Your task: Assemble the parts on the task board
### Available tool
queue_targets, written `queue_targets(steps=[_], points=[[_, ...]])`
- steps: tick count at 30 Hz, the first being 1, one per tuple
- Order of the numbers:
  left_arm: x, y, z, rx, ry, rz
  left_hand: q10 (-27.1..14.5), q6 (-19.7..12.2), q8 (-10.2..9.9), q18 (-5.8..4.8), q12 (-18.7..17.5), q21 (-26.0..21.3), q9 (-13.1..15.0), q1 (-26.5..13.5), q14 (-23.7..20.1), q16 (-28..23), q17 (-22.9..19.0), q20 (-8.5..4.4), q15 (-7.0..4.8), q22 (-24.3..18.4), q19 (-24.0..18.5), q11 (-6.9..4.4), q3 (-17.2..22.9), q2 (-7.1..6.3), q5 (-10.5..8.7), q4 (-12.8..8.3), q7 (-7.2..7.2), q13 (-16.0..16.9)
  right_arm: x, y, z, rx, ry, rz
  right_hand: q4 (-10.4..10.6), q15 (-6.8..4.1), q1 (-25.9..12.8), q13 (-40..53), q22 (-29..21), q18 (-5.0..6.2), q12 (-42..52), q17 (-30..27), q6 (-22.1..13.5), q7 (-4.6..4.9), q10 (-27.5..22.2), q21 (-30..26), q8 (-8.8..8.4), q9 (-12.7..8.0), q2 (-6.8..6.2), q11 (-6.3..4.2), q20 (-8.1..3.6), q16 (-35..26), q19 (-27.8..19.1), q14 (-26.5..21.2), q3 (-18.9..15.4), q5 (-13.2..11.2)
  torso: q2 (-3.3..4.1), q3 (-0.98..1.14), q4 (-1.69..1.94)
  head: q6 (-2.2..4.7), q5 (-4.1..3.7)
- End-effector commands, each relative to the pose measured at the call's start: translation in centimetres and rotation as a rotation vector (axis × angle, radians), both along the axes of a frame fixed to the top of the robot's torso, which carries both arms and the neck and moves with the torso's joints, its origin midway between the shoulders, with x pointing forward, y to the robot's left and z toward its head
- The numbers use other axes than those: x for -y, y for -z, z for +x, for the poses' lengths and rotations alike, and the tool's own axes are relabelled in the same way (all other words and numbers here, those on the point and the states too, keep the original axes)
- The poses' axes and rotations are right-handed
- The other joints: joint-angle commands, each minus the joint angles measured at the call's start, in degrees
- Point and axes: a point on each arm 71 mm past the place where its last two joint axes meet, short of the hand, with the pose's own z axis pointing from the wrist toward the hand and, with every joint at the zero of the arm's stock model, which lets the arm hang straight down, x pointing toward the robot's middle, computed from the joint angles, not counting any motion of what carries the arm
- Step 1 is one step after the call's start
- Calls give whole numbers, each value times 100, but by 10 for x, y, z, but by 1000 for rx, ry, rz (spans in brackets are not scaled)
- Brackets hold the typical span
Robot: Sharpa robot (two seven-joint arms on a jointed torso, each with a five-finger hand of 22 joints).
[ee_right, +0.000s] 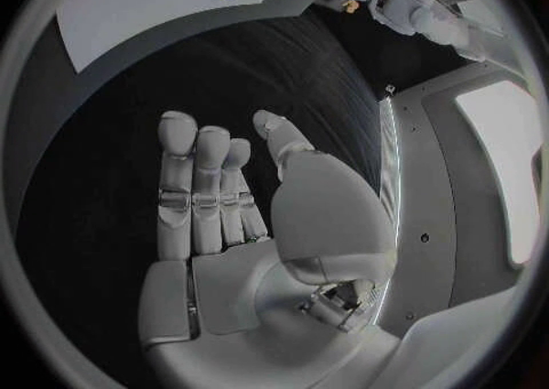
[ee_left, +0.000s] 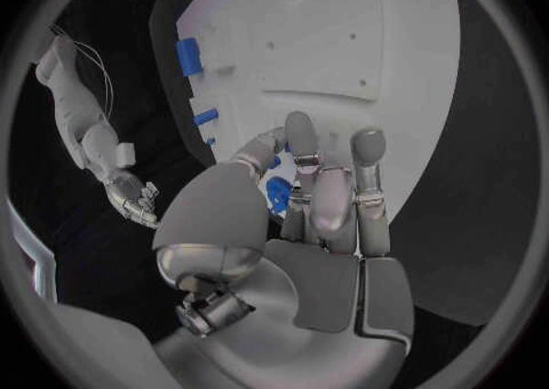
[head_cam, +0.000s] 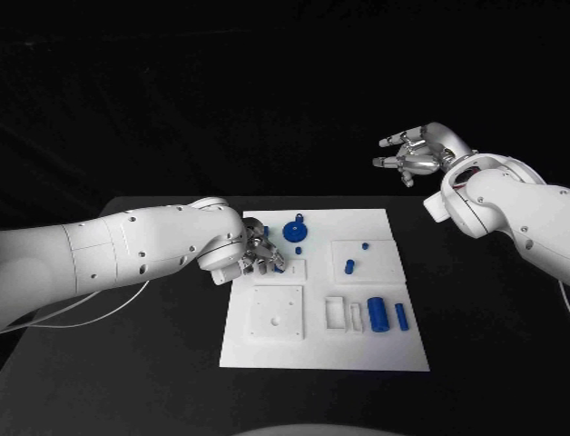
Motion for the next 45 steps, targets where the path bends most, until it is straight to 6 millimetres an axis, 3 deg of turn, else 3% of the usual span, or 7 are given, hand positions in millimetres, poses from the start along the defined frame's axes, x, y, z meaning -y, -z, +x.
queue_targets(steps=[1, 7, 27, 45], points=[[7, 4, -4, -28, 34, 3, 259, 1282, 16, -32, 38, -41, 1909, 31, 19, 37, 6, 3, 10, 16, 45, -51, 22, 118, 59, -10, -690, -8, -2, 1, 0, -12, -16, -16, -20, 1, -45, -5, 224, 87, -14, -6, 27, 14, -49, -36, -1, 5, -9, -10, 2, 9, 209, -48, 21, 17, 0, -3, -1, -5, -3], [10, 5, -4, -42, 48, 9, 259, 1322, 23, -23, 103, -73, 1974, -195, 23, 76, 61, 31, 22, 126, 89, -50, 136, 188, 272, -197, -700, -71, -2, 3, 0, -16, -17, -18, -31, 3, -58, -9, 221, 88, -18, -7, 21, 14, -54, -55, -2, 5, -14, -10, 3, 7, 207, -53, 24, 22, -3, 1, 4, -6, -2], [10, 6, -4, -72, 50, 1, 259, 1342, 40, -7, 170, -138, 2055, -297, 35, 127, 135, 55, 22, 239, 122, -56, 118, 286, 231, -177, -712, -70, -2, 8, 0, -30, -18, -22, -53, 3, -59, -15, 222, 87, -24, -9, 18, 15, -60, -63, -2, 5, -10, -9, 3, 8, 209, -55, 35, 28, -4, 1, 6, -13, 0], [10, 7, -3, -82, 77, 32, 258, 1335, 38, 18, 175, -214, 2083, -187, 38, 151, 180, 84, 26, 314, 113, -55, 140, 236, 269, -289, -707, -74, -3, 12, 0, -43, -19, -24, -75, 3, -72, -23, 220, 88, -31, -12, 2, 17, -68, -85, -4, 4, -7, -7, 3, 6, 209, -60, 42, 35, -3, 2, 4, -20, 4]])
